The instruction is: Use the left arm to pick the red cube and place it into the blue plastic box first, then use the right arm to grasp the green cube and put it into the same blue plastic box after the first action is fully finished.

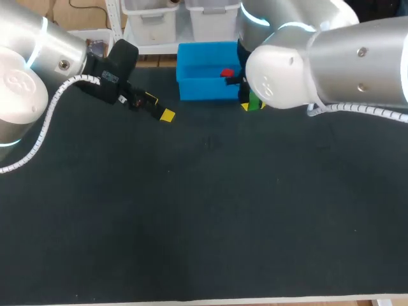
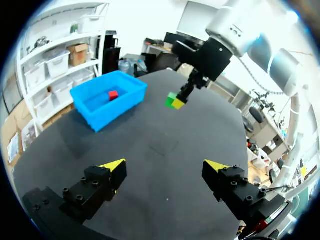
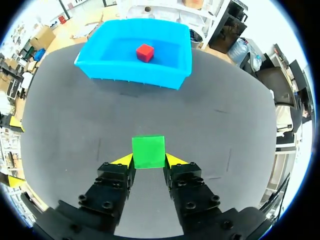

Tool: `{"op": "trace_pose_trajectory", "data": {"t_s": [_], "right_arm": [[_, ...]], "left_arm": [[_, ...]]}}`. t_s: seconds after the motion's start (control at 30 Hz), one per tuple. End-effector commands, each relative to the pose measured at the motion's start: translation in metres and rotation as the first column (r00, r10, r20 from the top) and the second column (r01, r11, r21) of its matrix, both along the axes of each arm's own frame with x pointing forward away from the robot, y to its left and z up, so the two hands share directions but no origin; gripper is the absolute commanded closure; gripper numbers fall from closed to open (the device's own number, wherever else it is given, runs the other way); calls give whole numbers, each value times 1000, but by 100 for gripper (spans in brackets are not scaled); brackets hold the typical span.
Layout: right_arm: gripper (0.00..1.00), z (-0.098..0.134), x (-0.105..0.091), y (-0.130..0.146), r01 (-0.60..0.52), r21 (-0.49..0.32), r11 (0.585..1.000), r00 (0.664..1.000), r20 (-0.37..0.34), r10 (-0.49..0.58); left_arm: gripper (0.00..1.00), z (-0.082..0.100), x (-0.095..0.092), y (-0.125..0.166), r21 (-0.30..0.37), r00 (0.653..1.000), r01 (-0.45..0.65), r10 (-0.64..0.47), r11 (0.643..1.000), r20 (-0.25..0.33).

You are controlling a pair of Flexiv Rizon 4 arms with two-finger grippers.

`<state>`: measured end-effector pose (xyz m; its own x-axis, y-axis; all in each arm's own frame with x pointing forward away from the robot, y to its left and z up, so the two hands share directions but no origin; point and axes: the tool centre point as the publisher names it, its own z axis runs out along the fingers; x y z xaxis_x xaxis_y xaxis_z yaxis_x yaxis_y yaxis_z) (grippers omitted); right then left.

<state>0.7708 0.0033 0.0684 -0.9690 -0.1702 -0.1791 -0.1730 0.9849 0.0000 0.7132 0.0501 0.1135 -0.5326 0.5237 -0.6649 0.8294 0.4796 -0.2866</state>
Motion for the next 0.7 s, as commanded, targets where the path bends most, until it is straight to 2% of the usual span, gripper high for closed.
{"op": "trace_pose_trajectory", "data": {"t_s": [0.03, 0.33, 0.7], "right_arm": [[100, 6, -9, -5, 0, 10, 1000, 1000, 27, 0], [100, 18, -2, 2, -34, 26, 999, 997, 76, 32], [100, 33, 28, -5, -90, 117, 989, 982, 179, 68]], "left_arm": [[0, -1, 0, 1, -6, 1000, 2, -2, 1000, 5], [0, -1, 0, 1, -6, 1000, 2, -2, 1000, 5], [0, -1, 0, 1, -6, 1000, 2, -2, 1000, 5]]}}
